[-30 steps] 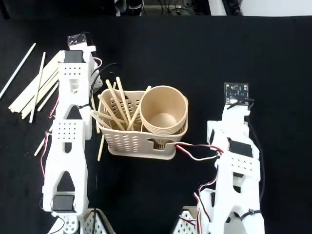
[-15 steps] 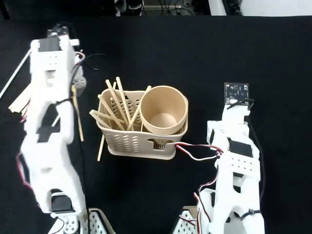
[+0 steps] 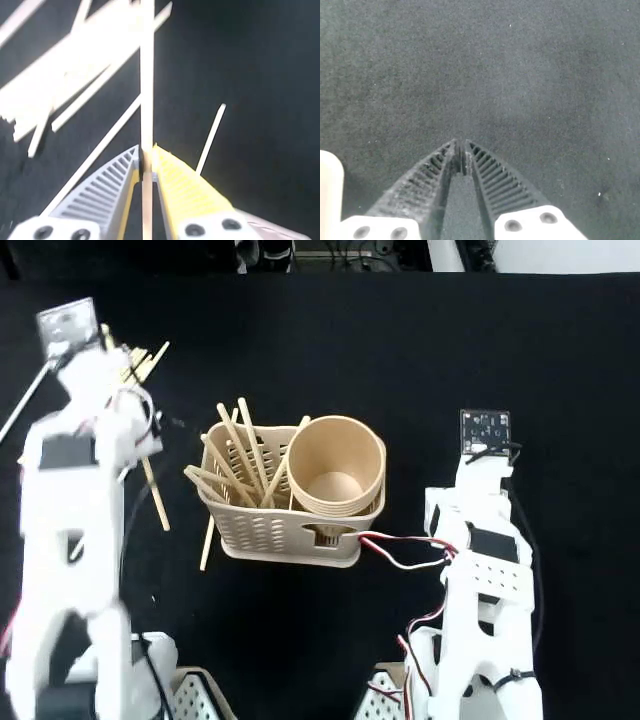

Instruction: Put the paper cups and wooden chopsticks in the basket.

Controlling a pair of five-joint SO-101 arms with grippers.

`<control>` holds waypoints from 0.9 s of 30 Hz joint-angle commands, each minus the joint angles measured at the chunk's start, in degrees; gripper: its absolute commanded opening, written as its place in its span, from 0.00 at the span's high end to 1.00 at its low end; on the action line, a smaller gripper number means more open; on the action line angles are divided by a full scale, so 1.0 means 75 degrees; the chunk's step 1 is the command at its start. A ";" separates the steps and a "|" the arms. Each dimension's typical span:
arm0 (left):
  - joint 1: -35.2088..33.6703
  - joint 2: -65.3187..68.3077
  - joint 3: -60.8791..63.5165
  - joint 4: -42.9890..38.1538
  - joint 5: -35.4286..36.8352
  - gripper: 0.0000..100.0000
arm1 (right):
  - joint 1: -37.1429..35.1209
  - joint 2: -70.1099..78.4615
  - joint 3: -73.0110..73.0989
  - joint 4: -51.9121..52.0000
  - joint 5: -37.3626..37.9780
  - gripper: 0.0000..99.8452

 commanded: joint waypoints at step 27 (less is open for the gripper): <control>0.3300 -0.8440 0.1741 -0.2098 -0.0059 0.97 | -0.0035 -0.0029 -0.0041 -0.0141 0.0059 0.98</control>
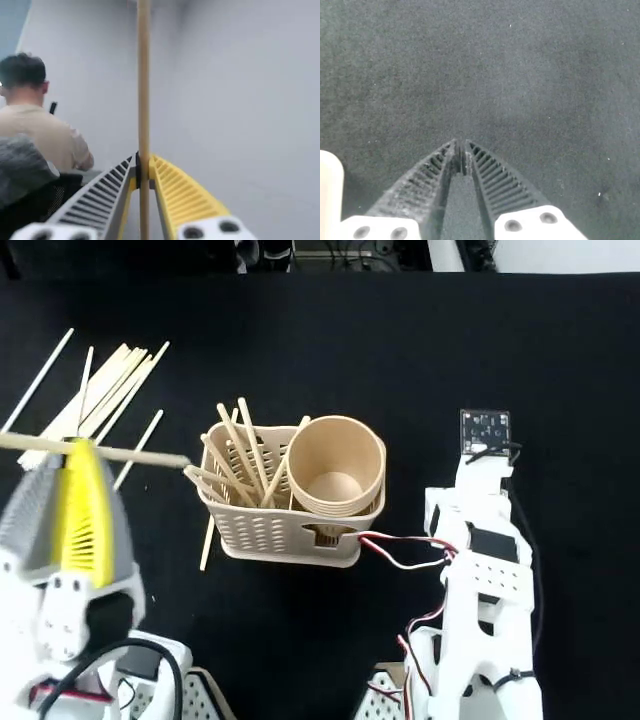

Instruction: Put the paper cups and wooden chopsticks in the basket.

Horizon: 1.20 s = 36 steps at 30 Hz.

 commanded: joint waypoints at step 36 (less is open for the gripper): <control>0.0299 0.0094 0.2057 0.2133 -0.0258 0.78 | -0.0035 -0.0029 -0.0029 -0.0141 0.0059 0.98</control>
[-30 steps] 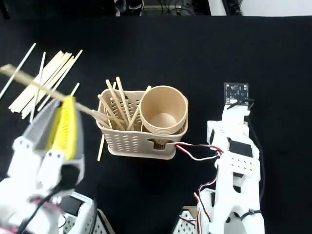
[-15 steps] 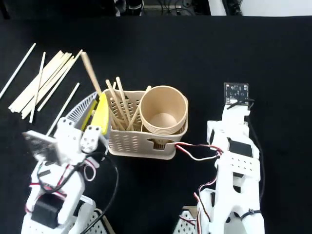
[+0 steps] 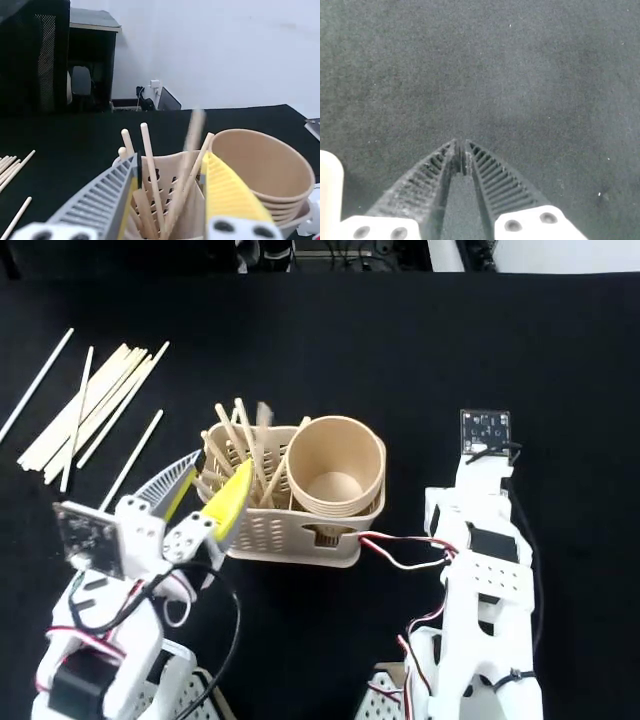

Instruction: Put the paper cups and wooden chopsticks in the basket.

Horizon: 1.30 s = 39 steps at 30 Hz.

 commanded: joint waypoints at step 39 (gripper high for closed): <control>-0.4812 0.4864 -0.1893 0.1219 -0.1500 0.78 | -0.0035 -0.0029 -0.0029 -0.0141 0.0059 0.98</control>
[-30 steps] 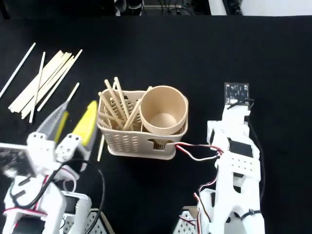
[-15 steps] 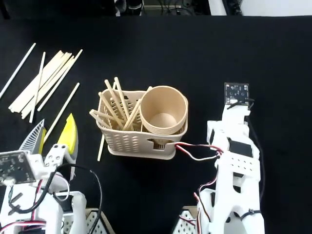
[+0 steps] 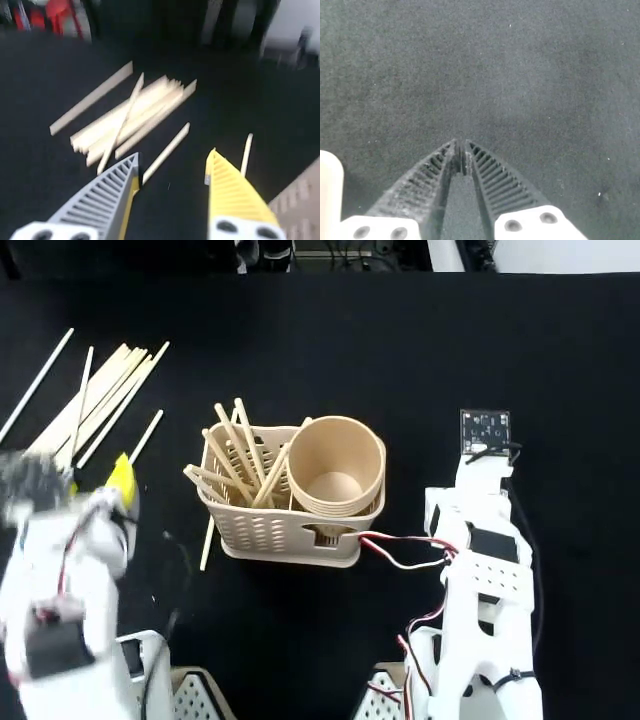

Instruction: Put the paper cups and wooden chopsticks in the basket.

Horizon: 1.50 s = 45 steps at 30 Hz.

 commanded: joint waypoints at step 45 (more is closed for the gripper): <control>-0.1049 1.9704 -1.7119 0.5134 -0.1336 0.83 | -0.0035 -0.0029 -0.0029 -0.0141 0.0059 0.98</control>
